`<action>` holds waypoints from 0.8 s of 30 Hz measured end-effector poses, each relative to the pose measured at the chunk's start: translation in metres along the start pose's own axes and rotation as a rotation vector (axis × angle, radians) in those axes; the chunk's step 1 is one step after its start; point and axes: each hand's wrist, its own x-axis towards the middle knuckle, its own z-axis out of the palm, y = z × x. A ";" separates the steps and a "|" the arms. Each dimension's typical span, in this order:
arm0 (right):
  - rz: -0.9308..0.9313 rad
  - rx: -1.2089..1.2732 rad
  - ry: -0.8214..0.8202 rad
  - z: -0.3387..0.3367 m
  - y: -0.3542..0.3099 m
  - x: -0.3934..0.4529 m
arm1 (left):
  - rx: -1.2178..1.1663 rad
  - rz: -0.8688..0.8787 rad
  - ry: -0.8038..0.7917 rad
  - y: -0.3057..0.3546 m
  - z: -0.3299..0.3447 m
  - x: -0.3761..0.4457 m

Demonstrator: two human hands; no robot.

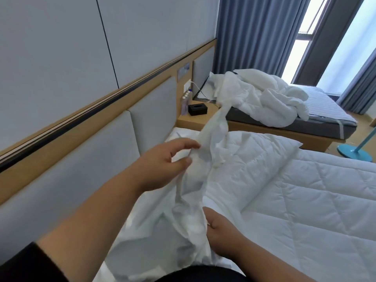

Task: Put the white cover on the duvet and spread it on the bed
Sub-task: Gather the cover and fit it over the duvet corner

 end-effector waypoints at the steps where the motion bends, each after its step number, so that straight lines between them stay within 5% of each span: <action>1: 0.011 0.009 0.019 0.000 0.000 0.000 | -0.017 -0.069 -0.011 -0.009 0.008 -0.005; 3: 0.029 0.042 0.048 0.000 0.001 -0.001 | -0.151 -0.184 0.032 -0.030 0.025 -0.021; 7: 0.075 0.110 0.109 0.001 0.004 -0.002 | -0.006 -0.323 0.544 -0.072 0.057 -0.053; 8: 0.085 0.130 0.137 0.002 0.004 -0.001 | 0.012 -0.377 0.556 -0.076 0.063 -0.060; 11: 0.101 0.225 0.218 0.004 0.003 0.003 | -0.084 -0.503 0.135 -0.093 0.080 -0.075; 14: 0.117 0.314 0.274 0.003 -0.005 0.008 | -0.113 -0.396 -0.150 -0.098 0.098 -0.080; 18: 0.113 0.346 0.329 -0.001 -0.012 0.012 | -0.267 -0.352 -0.162 -0.091 0.114 -0.074; 24: 0.108 0.351 0.337 -0.001 -0.013 0.010 | 0.059 -0.248 0.104 -0.096 0.132 -0.063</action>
